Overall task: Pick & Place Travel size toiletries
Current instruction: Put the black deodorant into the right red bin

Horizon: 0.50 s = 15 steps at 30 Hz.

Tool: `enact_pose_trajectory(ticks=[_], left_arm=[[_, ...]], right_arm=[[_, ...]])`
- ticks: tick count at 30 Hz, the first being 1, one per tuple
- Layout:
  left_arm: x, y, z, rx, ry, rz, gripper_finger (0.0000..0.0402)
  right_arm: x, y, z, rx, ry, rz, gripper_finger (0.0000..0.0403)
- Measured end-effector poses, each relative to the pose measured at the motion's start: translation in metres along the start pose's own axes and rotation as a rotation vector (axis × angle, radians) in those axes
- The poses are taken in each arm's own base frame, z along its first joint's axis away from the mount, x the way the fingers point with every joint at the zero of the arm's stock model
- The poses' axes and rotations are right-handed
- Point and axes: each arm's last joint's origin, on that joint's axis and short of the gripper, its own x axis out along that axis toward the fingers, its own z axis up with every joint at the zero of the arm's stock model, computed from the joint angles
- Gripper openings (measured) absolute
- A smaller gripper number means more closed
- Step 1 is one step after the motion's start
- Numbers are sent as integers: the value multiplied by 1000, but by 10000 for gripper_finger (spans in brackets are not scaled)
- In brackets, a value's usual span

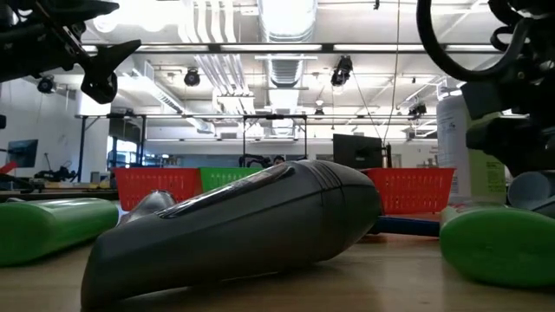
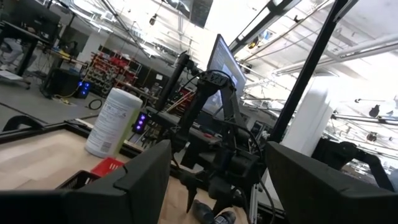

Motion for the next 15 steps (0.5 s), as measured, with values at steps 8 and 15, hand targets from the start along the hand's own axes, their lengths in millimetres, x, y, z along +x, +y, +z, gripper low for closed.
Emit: enact_pose_trajectory(ticks=[8,15], left_arm=[[0,0,0,-6,-1,0,266],[0,-1,1,-7,-15,-3,266]], right_arm=[[0,-6,-5,45,-20,-34,256],[-10,-10,-7,169,-38,-35,201]])
